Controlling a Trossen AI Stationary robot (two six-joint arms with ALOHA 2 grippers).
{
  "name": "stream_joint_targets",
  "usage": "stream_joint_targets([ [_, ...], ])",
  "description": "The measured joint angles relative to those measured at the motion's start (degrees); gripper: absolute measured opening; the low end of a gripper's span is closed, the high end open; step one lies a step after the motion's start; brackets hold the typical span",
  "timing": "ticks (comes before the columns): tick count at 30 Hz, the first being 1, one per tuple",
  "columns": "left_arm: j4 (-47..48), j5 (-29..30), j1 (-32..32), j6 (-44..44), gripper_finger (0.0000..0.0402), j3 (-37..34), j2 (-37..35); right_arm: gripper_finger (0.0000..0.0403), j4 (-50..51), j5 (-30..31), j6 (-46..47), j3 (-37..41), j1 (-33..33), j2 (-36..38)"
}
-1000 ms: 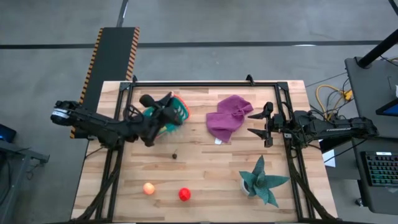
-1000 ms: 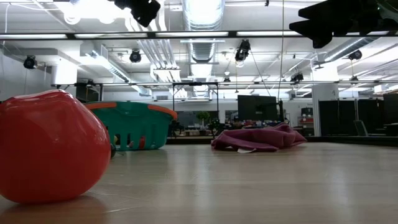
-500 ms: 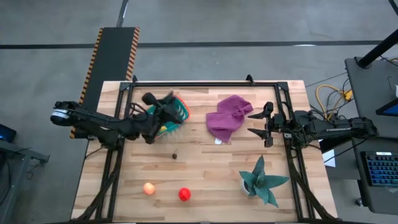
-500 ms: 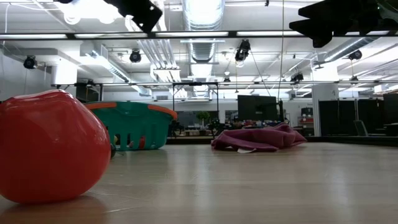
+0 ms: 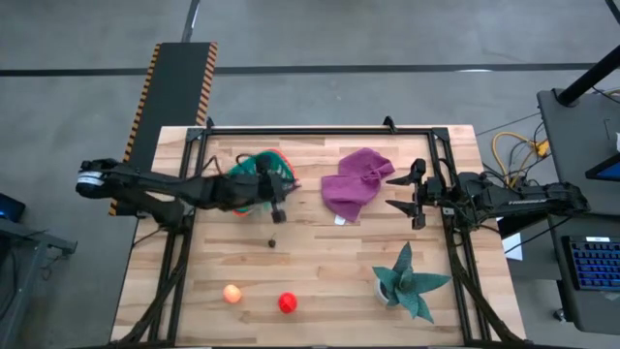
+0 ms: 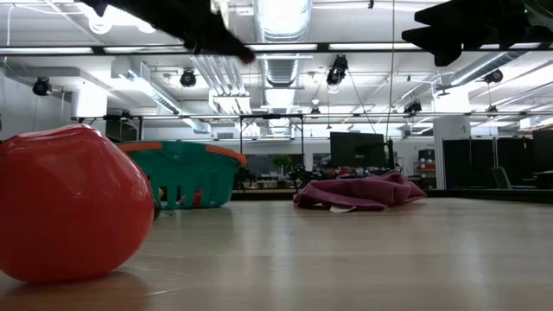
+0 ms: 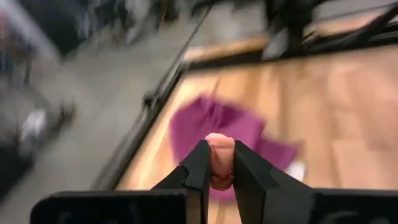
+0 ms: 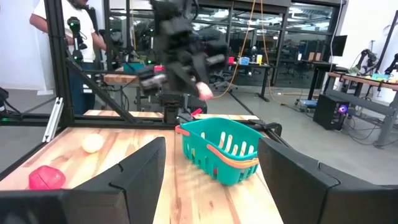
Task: Pick and placing Produce into tupperware
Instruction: Put the pink peach into the blue basket
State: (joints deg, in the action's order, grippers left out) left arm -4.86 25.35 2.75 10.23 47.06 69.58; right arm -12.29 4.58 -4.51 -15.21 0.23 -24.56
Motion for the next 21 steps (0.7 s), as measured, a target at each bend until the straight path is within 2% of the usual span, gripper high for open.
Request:
stream_joint_targets([
  [5,12.32,2.35,-6.36,-11.93,0.0029,0.2,-0.96,0.0247,-0.12,0.0,0.0,0.0,0.01,-0.01],
  [10,17.94,3.58,-12.11,-21.81,0.0029,0.04,-1.33,0.0247,-0.33,0.0,0.0,0.0,0.0,0.0],
  [21,26.54,3.99,-18.95,-29.76,0.0029,-0.63,-0.4,0.0247,0.02,0.0,0.0,0.0,0.0,-0.02],
])
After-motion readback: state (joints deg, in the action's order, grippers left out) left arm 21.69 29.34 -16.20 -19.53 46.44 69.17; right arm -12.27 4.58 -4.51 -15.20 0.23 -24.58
